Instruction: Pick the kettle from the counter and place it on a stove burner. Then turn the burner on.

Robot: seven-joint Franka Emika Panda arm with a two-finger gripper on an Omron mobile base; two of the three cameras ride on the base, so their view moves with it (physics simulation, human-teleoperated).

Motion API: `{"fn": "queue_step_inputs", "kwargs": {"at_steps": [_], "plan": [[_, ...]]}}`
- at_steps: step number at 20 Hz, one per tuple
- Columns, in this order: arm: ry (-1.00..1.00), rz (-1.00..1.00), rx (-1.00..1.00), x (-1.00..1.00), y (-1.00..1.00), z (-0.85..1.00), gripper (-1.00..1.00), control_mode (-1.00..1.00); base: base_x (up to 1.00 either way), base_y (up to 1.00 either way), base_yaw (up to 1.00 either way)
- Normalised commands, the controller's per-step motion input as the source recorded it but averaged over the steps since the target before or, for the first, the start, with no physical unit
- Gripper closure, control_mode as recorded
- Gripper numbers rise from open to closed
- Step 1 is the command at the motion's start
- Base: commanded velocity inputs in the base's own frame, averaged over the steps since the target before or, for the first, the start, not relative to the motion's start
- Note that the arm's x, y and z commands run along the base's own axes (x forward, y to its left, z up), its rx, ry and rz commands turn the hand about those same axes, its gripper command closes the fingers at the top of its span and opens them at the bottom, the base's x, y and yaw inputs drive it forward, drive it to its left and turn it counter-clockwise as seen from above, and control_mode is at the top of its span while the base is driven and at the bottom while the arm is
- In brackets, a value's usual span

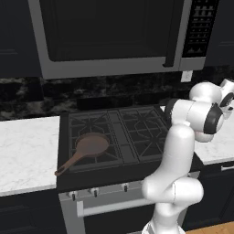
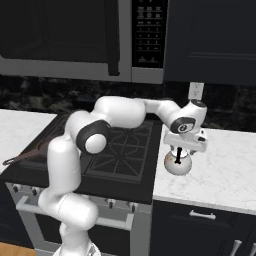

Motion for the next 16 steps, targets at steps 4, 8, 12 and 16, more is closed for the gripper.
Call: {"fn": "queue_step_inputs", "kwargs": {"at_steps": [4,8,12,16], "plan": [[0.0,-0.08,0.0,-0.18,0.14,0.0,-1.0,-1.0,0.0,0.0,0.0],[0.0,-0.06,0.0,0.0,0.27,0.1,-1.0,-1.0,0.0,0.0,0.0],[0.02,-0.05,0.0,0.0,0.04,0.09,-1.0,-1.0,0.0,0.0,0.0],[0.02,-0.03,0.0,0.0,0.0,0.0,-1.0,-1.0,0.0,0.0,0.0]]}}
